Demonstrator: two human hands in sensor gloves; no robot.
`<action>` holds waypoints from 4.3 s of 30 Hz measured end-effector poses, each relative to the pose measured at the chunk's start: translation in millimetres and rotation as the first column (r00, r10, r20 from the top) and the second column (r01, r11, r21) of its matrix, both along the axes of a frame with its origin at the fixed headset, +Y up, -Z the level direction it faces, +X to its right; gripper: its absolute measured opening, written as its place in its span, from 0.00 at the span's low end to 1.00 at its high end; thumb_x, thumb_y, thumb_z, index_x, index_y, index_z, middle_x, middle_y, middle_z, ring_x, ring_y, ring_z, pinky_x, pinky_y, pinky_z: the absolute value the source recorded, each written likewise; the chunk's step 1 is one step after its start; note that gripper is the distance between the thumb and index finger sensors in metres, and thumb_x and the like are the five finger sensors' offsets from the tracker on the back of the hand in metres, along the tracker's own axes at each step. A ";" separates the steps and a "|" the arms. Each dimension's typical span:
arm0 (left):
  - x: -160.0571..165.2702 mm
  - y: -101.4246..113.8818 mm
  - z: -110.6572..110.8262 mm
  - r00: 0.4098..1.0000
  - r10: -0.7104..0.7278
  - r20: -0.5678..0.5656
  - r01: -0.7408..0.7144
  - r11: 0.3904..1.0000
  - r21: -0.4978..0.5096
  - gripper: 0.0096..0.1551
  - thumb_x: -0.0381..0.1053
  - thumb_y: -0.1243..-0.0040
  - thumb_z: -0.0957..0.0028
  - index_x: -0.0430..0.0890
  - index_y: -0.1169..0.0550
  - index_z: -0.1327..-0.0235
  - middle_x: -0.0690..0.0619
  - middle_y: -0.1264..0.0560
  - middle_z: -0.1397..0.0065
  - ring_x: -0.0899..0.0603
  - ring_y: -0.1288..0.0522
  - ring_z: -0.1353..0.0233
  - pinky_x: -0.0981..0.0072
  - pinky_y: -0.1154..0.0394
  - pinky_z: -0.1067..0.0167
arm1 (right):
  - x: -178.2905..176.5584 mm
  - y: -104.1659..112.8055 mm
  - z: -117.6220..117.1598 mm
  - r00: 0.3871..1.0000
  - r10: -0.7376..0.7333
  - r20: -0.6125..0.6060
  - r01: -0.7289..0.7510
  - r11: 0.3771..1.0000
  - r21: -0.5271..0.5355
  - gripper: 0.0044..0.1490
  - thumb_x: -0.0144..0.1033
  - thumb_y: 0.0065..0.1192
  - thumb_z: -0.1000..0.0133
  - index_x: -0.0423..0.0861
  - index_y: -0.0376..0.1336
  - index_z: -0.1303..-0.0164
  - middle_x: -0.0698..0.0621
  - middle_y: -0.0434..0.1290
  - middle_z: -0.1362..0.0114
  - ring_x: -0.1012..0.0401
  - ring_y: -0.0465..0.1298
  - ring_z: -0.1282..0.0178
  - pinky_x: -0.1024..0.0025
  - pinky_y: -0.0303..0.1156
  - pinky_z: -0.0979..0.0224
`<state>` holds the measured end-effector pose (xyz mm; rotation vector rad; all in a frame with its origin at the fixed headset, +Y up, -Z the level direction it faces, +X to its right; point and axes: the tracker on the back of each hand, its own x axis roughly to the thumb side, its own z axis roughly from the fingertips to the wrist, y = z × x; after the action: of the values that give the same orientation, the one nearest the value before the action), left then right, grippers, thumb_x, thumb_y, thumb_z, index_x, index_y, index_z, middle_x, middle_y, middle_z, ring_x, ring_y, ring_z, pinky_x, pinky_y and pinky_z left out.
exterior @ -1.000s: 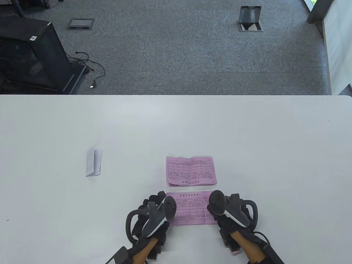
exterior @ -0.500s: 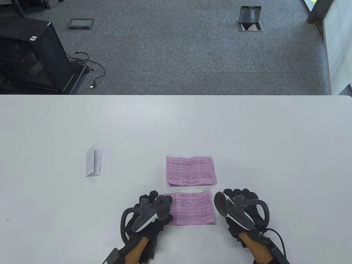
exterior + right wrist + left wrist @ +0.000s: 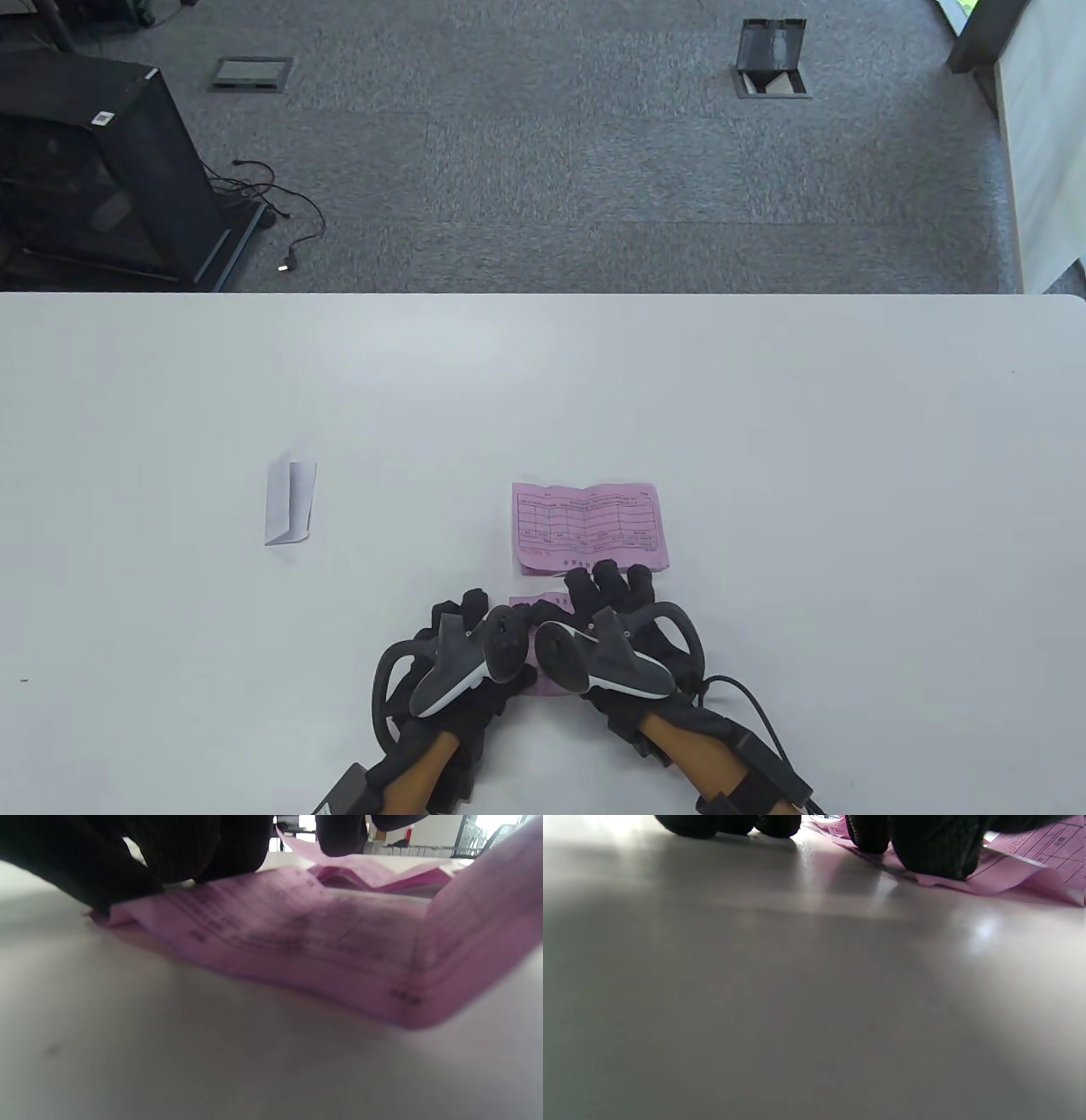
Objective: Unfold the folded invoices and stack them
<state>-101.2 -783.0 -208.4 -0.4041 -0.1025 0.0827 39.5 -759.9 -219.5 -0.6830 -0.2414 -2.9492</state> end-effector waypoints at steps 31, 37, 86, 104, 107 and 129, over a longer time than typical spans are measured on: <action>-1.6 1.6 0.1 1.000 -0.005 -0.008 0.005 1.000 -0.018 0.43 0.66 0.42 0.51 0.68 0.44 0.22 0.45 0.55 0.13 0.33 0.55 0.19 0.46 0.44 0.25 | 94.7 -1.2 -10.9 0.966 0.115 0.231 -0.102 0.992 -0.068 0.39 0.54 0.59 0.49 0.59 0.55 0.26 0.39 0.56 0.18 0.36 0.54 0.20 0.26 0.48 0.26; -1.6 1.9 -0.7 1.000 -0.007 -0.008 0.007 1.000 -0.027 0.43 0.65 0.42 0.51 0.69 0.44 0.22 0.45 0.56 0.13 0.33 0.55 0.19 0.46 0.44 0.26 | 83.6 29.0 -1.4 0.964 -0.125 0.235 0.084 0.981 0.176 0.36 0.55 0.57 0.48 0.57 0.58 0.28 0.39 0.59 0.20 0.36 0.56 0.21 0.27 0.50 0.26; -1.9 1.5 -1.1 1.000 -0.002 -0.002 0.002 1.000 -0.019 0.43 0.66 0.43 0.51 0.67 0.45 0.21 0.45 0.56 0.13 0.33 0.55 0.20 0.46 0.45 0.26 | 132.2 -11.7 -6.9 0.948 -0.003 0.318 0.033 0.995 -0.089 0.39 0.55 0.57 0.48 0.61 0.52 0.25 0.39 0.54 0.17 0.34 0.51 0.19 0.25 0.47 0.26; -1.3 1.2 -0.6 1.000 -0.005 0.004 0.005 1.000 -0.011 0.43 0.66 0.43 0.51 0.67 0.44 0.21 0.44 0.56 0.13 0.32 0.55 0.20 0.46 0.44 0.27 | 108.2 -21.2 -10.8 0.930 -0.077 0.360 0.112 0.991 -0.077 0.51 0.65 0.49 0.50 0.54 0.46 0.18 0.36 0.49 0.15 0.32 0.46 0.18 0.26 0.46 0.26; -1.2 1.1 -0.4 1.000 -0.006 0.005 0.006 1.000 -0.009 0.43 0.66 0.43 0.51 0.67 0.45 0.21 0.44 0.56 0.13 0.32 0.55 0.20 0.45 0.44 0.27 | 101.4 -21.6 -9.1 0.941 -0.029 0.337 0.056 0.996 -0.069 0.50 0.62 0.51 0.48 0.52 0.46 0.19 0.36 0.49 0.16 0.33 0.48 0.18 0.27 0.48 0.25; 1.7 0.6 4.0 0.999 -0.020 0.027 0.020 1.000 -0.005 0.43 0.66 0.44 0.50 0.66 0.45 0.21 0.42 0.56 0.12 0.30 0.55 0.19 0.43 0.46 0.26 | 113.8 -23.4 -0.9 0.778 -0.327 0.536 0.418 0.907 -0.053 0.22 0.50 0.58 0.43 0.51 0.61 0.44 0.44 0.48 0.16 0.41 0.44 0.16 0.34 0.46 0.22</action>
<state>-99.4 -782.5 -204.3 -0.4115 -0.1247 0.0583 153.3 -783.3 -220.4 0.1002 -0.4509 -3.4803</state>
